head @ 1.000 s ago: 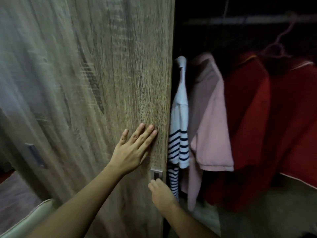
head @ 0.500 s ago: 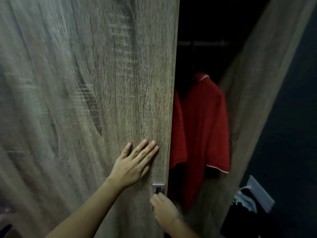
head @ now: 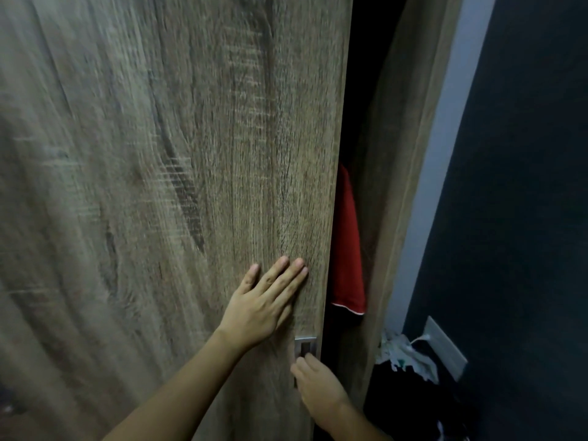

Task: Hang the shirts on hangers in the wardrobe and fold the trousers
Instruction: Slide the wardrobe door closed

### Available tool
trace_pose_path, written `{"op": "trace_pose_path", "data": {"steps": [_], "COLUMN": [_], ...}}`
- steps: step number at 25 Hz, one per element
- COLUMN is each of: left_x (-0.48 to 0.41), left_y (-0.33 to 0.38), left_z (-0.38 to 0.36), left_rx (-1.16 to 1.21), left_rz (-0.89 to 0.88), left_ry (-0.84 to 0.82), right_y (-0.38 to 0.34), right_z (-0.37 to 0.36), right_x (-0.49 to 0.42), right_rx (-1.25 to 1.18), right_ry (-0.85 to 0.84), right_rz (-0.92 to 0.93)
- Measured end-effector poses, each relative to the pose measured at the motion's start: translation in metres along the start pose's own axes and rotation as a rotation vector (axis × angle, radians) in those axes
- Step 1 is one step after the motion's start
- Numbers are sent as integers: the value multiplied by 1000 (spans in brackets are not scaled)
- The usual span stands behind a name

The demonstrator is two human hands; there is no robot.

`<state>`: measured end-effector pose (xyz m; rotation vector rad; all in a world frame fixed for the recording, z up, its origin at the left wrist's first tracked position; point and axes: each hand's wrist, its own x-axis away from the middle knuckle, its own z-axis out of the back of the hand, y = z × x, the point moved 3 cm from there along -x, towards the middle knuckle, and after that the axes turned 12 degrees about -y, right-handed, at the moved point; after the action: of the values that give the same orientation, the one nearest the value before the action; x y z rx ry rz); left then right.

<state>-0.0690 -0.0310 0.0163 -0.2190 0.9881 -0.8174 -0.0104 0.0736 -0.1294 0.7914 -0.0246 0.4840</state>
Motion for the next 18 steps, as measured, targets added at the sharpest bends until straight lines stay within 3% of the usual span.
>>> {"op": "trace_pose_path", "data": {"steps": [18], "left_x": [-48], "left_y": [64], "left_z": [-8], "left_rx": [1], "left_rz": [1], "left_ry": [-26], "right_y": [44], "right_z": [-43], "right_x": [49], "right_rx": [-92], "right_ry": [-69], "right_rz": [-10]}}
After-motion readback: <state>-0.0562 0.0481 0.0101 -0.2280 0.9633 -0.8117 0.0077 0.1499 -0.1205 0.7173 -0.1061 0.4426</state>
